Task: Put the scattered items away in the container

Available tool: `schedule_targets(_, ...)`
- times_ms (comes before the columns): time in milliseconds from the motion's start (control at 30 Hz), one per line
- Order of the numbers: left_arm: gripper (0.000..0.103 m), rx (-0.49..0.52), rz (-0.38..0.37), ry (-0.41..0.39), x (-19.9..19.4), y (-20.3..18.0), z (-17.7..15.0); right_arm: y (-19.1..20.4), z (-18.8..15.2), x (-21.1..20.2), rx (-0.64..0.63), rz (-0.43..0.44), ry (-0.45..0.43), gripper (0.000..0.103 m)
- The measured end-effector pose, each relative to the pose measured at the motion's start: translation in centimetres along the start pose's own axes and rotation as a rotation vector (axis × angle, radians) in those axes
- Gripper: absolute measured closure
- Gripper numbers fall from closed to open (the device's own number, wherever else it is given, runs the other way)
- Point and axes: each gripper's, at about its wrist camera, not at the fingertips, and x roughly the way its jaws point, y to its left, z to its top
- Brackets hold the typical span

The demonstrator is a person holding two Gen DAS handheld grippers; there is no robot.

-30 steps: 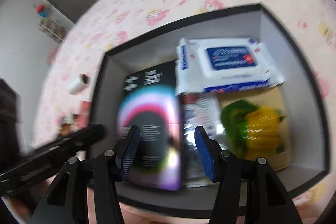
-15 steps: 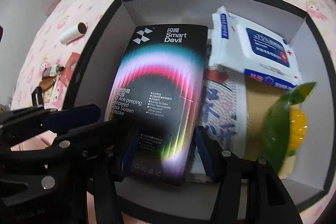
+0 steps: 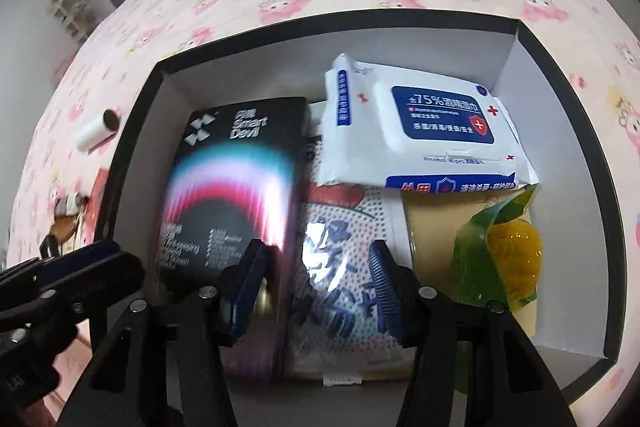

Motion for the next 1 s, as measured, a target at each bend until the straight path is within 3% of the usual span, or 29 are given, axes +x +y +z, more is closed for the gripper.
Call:
schedule_targets(200,0.072,-0.049,-0.005,0.013,2.2,0.4,1.5,2.2,-0.1,0.7,-0.076,0.089,0.01,0.065)
schedule_targets(367,0.073,-0.041,-0.01,0.019,3.0,0.4,2.0,3.2,0.0,0.7,-0.103,0.109,0.001,0.065)
schedule_targets(500,0.073,-0.026,-0.013,0.027,3.3,0.1,2.3,3.0,-0.4,0.5,-0.096,0.133,0.021,0.063)
schedule_targets(600,0.073,-0.017,-0.026,0.025,3.3,-0.1,2.2,1.5,-0.4,0.2,0.004,0.155,0.042,0.063)
schedule_targets(733,0.073,-0.004,-0.031,0.014,3.2,-0.3,2.0,0.3,0.3,-0.8,0.081,0.004,-0.01,0.063)
schedule_targets(867,0.073,-0.007,-0.045,0.021,3.5,-0.5,2.3,0.4,-0.1,-0.9,0.057,0.004,0.013,0.063)
schedule_targets(1000,0.071,0.036,-0.03,0.031,3.9,-1.8,2.8,1.1,-0.6,-1.4,0.011,-0.051,-0.005,0.063)
